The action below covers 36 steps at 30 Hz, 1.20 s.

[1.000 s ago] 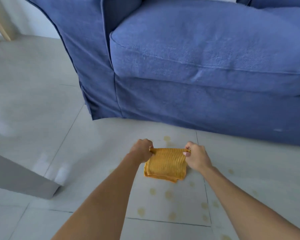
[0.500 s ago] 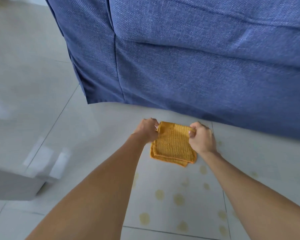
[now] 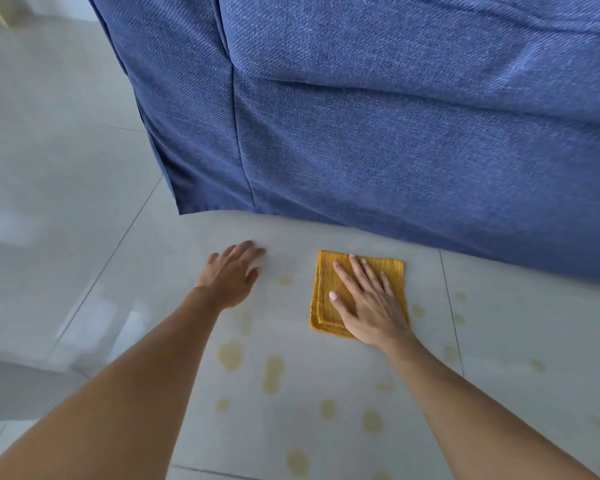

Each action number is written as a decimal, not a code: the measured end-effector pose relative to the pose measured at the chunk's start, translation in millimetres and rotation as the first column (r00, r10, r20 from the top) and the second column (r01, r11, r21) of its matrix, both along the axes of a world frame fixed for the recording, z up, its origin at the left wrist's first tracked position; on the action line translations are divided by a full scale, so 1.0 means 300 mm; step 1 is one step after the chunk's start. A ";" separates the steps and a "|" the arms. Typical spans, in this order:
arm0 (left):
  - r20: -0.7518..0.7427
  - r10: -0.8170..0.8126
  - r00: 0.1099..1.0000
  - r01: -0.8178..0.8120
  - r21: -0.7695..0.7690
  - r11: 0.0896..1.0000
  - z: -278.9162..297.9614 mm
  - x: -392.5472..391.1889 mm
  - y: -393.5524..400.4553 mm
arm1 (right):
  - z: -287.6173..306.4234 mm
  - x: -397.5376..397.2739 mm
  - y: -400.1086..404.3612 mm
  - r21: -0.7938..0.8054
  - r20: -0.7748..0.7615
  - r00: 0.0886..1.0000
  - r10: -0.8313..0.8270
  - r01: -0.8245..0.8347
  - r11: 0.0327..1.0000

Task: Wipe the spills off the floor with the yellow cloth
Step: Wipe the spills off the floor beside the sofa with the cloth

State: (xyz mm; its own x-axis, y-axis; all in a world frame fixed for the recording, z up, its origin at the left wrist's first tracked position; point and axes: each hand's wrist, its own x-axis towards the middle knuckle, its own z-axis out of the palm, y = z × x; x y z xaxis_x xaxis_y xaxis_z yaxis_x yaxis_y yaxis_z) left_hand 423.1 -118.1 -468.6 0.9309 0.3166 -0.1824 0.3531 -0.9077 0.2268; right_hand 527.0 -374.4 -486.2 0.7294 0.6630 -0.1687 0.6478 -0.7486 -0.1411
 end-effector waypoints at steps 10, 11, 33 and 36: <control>0.087 0.223 0.971 -0.229 0.066 0.971 -0.096 -0.305 0.145 | -0.032 0.033 -0.036 0.041 0.133 0.973 -0.189 0.185 0.982; 0.102 0.240 0.965 -0.247 0.064 0.967 -0.104 -0.308 0.144 | -0.035 0.037 -0.020 0.041 0.139 0.972 -0.190 0.186 0.982; 0.177 0.273 0.946 -0.281 0.018 0.960 -0.132 -0.295 0.160 | -0.042 -0.287 0.575 0.162 -0.002 0.998 0.058 -0.056 0.985; 0.172 0.273 0.947 -0.278 0.008 0.961 -0.132 -0.299 0.162 | -0.038 -0.306 0.461 0.131 0.000 0.987 0.159 -0.158 0.979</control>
State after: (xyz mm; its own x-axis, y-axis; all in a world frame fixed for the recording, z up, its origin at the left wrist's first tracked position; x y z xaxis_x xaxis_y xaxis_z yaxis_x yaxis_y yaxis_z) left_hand 333.5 -69.6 -508.1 0.8229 0.5679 -0.0173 0.5497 -0.7880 0.2771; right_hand 435.1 -236.2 -497.7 0.6122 0.7867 -0.0801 0.7546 -0.6114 -0.2382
